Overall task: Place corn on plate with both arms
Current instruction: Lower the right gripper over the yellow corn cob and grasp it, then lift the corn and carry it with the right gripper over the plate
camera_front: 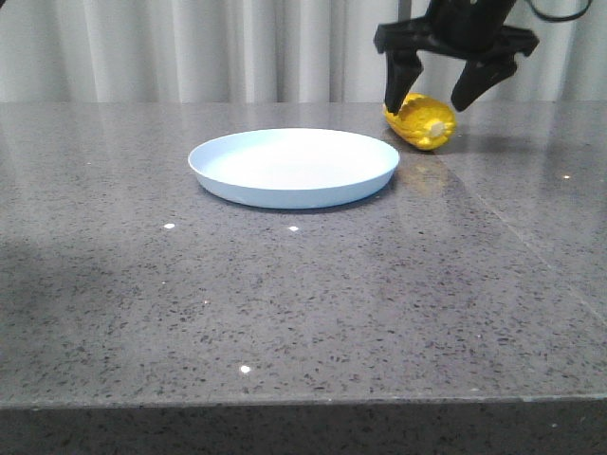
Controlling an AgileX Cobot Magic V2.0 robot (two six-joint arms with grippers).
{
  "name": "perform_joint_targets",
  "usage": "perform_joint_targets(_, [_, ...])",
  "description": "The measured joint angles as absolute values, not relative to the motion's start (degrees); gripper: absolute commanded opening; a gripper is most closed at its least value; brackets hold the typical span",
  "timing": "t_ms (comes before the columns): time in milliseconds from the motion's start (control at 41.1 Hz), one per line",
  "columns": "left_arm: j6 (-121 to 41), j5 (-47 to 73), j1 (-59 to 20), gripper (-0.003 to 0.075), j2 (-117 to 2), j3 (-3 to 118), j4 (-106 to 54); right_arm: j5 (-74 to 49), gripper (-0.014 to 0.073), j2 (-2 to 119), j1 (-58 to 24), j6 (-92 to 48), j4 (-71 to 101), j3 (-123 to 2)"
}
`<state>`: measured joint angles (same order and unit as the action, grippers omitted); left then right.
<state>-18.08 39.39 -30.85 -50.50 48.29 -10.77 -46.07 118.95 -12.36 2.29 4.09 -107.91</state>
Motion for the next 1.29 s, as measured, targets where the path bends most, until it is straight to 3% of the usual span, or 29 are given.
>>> perform_joint_targets(97, [-18.1,39.4,-30.9,0.0389,-50.5,48.3,-10.8,-46.1,0.0577,120.9,-12.4,2.3,4.1,-108.9])
perform_joint_targets(219, [-18.1,39.4,-30.9,0.0389,-50.5,48.3,-10.8,-47.7,0.0351,121.5,-12.4,2.3,4.1,-109.2])
perform_joint_targets(292, [-18.1,39.4,-30.9,0.0389,-50.5,48.3,-10.8,-48.1,0.0272,121.5,-12.4,2.3,4.1,-109.2])
perform_joint_targets(803, [-18.1,39.4,-30.9,0.0389,-50.5,48.3,-10.8,-51.5,0.0269,105.3,-16.6,2.3,4.4,-107.7])
perform_joint_targets(1289, [-18.1,39.3,-30.9,0.0389,-50.5,48.3,-10.8,-36.3,0.0269,95.1,-30.6,8.4,7.8,-83.6])
